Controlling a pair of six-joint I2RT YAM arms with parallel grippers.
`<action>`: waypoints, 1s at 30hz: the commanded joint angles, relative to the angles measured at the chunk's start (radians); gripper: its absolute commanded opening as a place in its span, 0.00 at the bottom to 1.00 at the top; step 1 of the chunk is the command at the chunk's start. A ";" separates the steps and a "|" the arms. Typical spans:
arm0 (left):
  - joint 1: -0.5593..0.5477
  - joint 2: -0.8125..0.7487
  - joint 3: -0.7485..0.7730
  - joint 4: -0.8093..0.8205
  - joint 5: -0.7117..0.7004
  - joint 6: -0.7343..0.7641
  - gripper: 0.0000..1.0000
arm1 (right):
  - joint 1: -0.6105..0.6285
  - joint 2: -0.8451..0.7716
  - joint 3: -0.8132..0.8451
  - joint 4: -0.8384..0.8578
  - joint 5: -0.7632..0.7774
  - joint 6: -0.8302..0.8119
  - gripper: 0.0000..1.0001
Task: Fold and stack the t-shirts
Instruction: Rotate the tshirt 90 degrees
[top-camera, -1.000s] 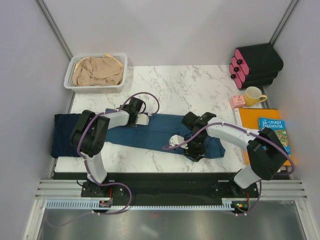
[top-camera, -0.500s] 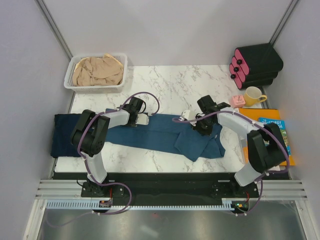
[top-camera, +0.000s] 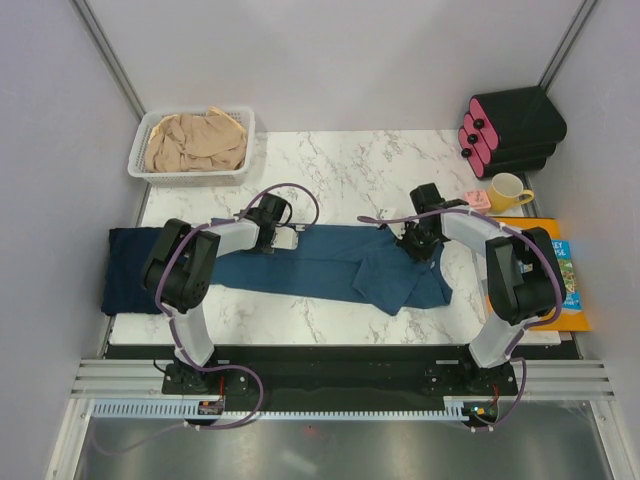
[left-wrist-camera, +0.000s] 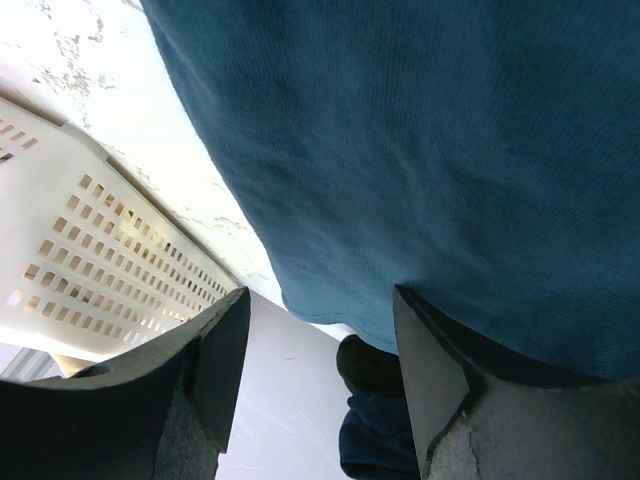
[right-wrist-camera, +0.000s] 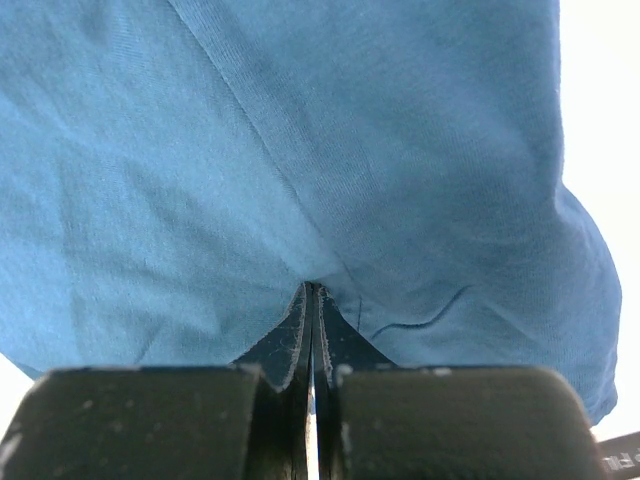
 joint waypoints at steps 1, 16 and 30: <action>-0.010 0.056 -0.007 -0.086 0.159 -0.101 0.68 | -0.024 0.089 -0.013 0.100 0.086 -0.063 0.00; -0.015 -0.189 0.175 -0.306 0.326 -0.298 0.96 | -0.077 0.330 0.301 0.107 0.190 -0.211 0.00; -0.027 -0.390 0.100 -0.371 0.350 -0.273 0.97 | -0.086 0.730 1.017 0.234 0.373 -0.222 0.15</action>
